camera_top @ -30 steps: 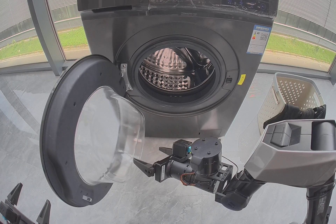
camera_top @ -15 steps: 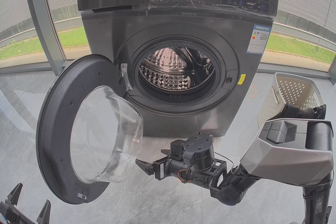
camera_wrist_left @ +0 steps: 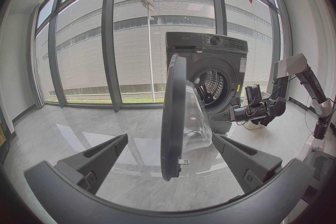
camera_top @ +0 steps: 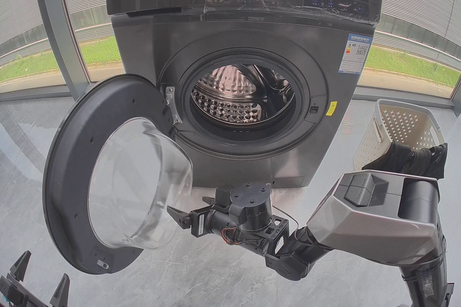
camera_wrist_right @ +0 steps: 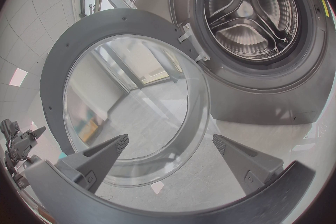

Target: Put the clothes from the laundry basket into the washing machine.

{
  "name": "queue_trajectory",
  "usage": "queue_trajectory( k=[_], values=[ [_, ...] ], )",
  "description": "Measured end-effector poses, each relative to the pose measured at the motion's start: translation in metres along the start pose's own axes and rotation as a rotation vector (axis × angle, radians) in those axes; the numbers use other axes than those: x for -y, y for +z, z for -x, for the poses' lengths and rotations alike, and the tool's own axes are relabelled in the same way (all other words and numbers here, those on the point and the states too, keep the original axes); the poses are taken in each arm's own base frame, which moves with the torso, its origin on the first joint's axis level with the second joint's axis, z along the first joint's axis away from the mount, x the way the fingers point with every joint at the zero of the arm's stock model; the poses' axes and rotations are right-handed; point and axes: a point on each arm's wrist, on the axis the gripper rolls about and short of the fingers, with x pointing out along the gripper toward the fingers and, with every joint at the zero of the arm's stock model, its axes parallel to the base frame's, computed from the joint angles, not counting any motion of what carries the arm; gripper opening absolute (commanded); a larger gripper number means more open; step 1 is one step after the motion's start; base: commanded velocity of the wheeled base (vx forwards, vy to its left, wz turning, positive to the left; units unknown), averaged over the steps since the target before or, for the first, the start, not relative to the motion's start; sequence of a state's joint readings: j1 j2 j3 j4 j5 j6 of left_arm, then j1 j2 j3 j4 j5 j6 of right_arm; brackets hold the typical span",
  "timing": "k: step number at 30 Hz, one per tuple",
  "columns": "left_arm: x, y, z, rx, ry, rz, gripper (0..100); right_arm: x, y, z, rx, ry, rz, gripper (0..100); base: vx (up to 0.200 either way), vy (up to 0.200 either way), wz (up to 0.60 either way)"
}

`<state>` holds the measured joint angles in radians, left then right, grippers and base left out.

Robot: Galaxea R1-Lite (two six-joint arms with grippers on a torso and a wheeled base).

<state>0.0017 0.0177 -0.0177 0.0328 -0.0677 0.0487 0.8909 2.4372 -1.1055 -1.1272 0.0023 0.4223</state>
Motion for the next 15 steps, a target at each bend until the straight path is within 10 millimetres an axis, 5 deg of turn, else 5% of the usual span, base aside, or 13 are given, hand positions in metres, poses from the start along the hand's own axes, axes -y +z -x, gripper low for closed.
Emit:
queue_trajectory(
  k=[15],
  values=[
    [0.0,0.0,0.0,0.0,0.0,-0.001,100,0.015,0.004,0.023,-0.016,-0.07,-0.004,100,0.0,0.0,0.0]
  ],
)
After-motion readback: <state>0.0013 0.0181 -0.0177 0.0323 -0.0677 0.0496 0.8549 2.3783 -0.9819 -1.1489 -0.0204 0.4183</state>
